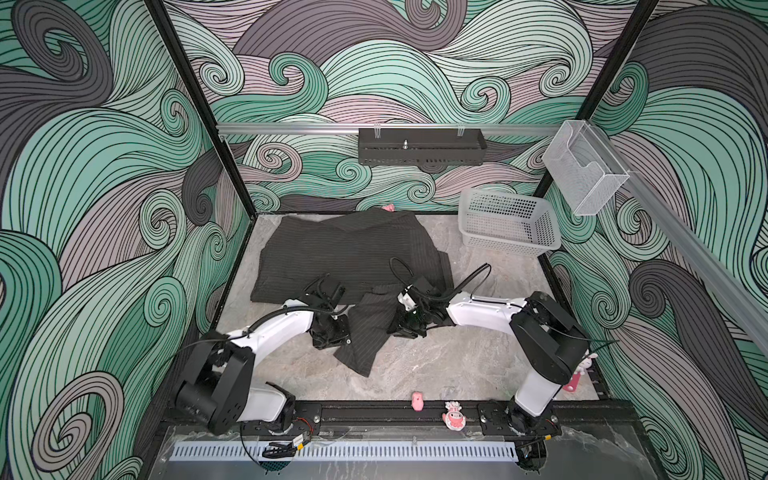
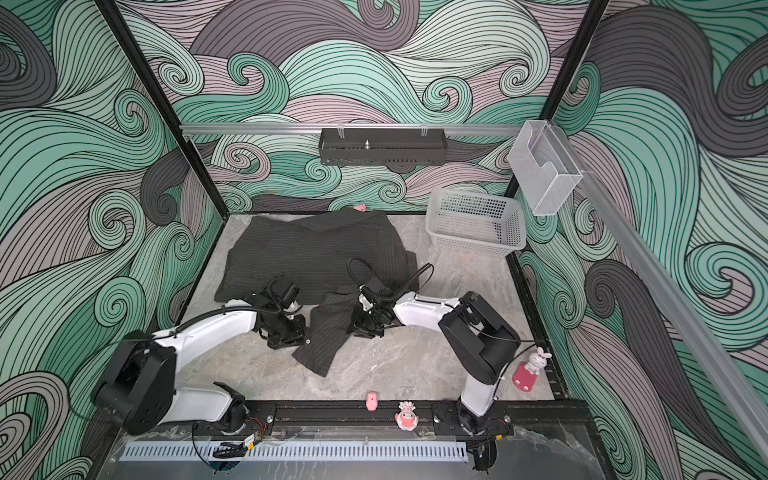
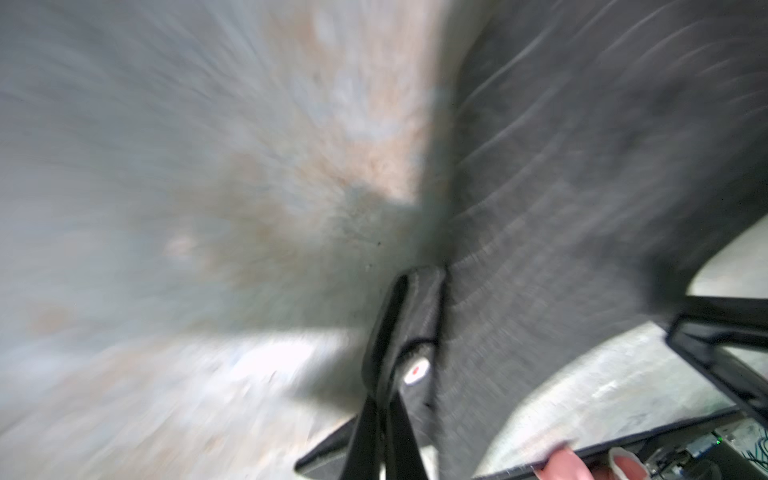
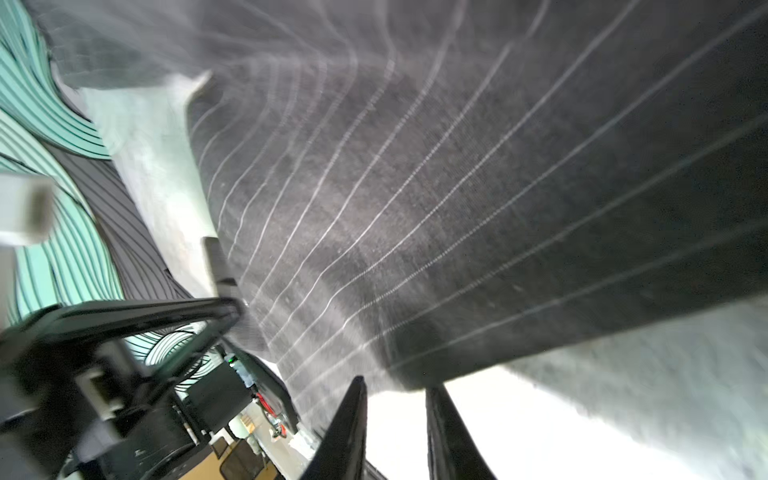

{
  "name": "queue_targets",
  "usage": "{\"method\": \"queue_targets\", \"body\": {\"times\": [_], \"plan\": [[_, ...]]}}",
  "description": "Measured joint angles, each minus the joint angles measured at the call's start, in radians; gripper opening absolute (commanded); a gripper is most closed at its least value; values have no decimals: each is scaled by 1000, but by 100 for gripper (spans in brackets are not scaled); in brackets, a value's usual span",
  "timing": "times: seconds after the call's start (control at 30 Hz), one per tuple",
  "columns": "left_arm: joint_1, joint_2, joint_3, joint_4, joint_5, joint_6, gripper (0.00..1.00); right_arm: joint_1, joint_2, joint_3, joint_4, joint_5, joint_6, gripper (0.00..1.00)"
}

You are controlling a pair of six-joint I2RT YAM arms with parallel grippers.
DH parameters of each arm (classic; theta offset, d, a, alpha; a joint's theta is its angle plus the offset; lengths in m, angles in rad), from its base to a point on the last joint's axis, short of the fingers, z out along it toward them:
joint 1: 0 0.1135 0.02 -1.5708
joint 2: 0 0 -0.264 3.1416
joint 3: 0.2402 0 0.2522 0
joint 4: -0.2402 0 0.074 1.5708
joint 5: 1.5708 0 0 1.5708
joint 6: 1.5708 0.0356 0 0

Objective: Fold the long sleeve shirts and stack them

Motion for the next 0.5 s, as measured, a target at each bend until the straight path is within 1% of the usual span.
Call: {"method": "queue_targets", "body": {"times": [0.13,0.23,0.37,0.5], "plan": [[16,-105,228,-134,-133,57,0,-16,-85,62,-83,41,-59,42],[40,-141,334,-196,-219,99,0,-53,-119,121,-134,69,-104,43],[107,-122,455,-270,-282,150,0,-136,-123,182,-181,122,-157,50],[179,-64,599,-304,-309,195,0,-233,-109,201,-220,154,-185,57]]}}
